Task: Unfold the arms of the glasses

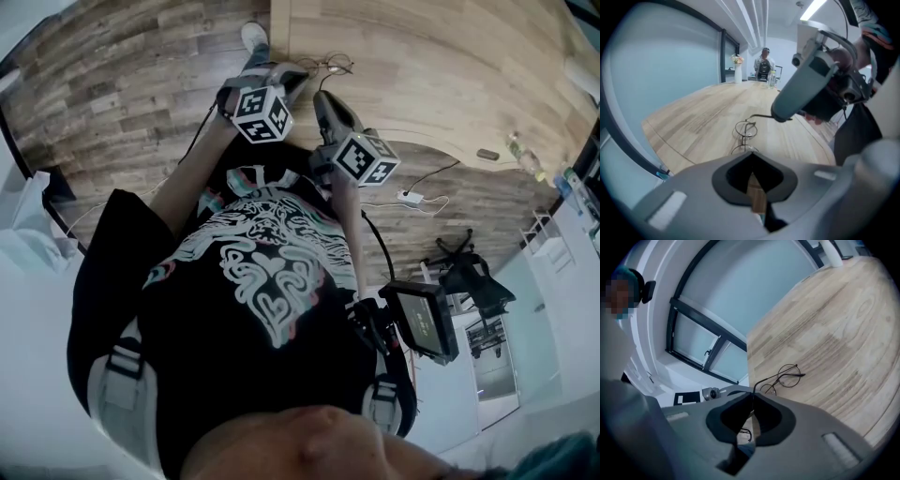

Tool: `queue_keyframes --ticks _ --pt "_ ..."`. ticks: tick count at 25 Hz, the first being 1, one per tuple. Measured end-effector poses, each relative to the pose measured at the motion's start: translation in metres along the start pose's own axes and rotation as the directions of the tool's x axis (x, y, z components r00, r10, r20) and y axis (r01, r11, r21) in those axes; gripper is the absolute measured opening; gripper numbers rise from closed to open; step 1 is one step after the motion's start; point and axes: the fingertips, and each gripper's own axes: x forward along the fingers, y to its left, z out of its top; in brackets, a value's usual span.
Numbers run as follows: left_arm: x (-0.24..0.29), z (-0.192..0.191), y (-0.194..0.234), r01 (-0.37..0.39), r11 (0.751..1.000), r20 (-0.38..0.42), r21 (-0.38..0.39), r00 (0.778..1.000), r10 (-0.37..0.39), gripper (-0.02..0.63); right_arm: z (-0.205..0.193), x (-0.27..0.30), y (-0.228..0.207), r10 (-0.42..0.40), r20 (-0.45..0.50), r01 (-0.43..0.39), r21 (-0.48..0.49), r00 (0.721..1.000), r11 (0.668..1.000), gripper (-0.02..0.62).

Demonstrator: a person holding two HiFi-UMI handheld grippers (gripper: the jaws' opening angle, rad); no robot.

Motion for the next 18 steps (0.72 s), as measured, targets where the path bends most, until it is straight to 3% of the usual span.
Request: queue_keyframes --ticks 4,7,8,9,10,15,18 --pt "-0.006 0.013 0.011 -0.018 0.999 0.018 -0.037 1.0 0.019 -0.011 0.006 -0.008 0.004 0.054 0.034 -0.056 0.056 0.998 0.997 0.023" --pt "-0.006 0.025 0.017 -0.024 1.0 -0.002 -0.012 1.0 0.024 -0.009 0.009 -0.012 0.006 0.08 0.051 -0.084 0.078 0.995 0.993 0.023" --pt "-0.005 0.028 0.017 -0.012 1.0 -0.012 -0.002 1.0 0.012 -0.009 0.009 -0.013 0.007 0.087 0.055 -0.092 0.082 0.995 0.992 0.023" --pt "-0.003 0.031 0.015 0.007 1.0 -0.023 0.005 1.0 -0.006 0.044 0.01 -0.014 0.008 0.093 0.059 -0.098 0.083 0.994 0.992 0.023" --pt "0.0 0.034 0.014 0.023 1.0 -0.037 0.011 0.999 -0.022 0.058 0.011 -0.015 0.008 0.097 0.063 -0.102 0.084 0.993 0.991 0.023" --pt "0.016 0.033 0.013 0.057 0.997 -0.129 0.053 0.99 -0.049 0.063 0.012 -0.017 0.009 0.117 0.078 -0.124 0.102 0.99 0.987 0.023" --pt "0.019 0.035 0.013 0.077 0.996 -0.14 0.052 0.988 -0.069 0.063 0.012 -0.017 0.009 0.127 0.082 -0.136 0.112 0.988 0.984 0.023"
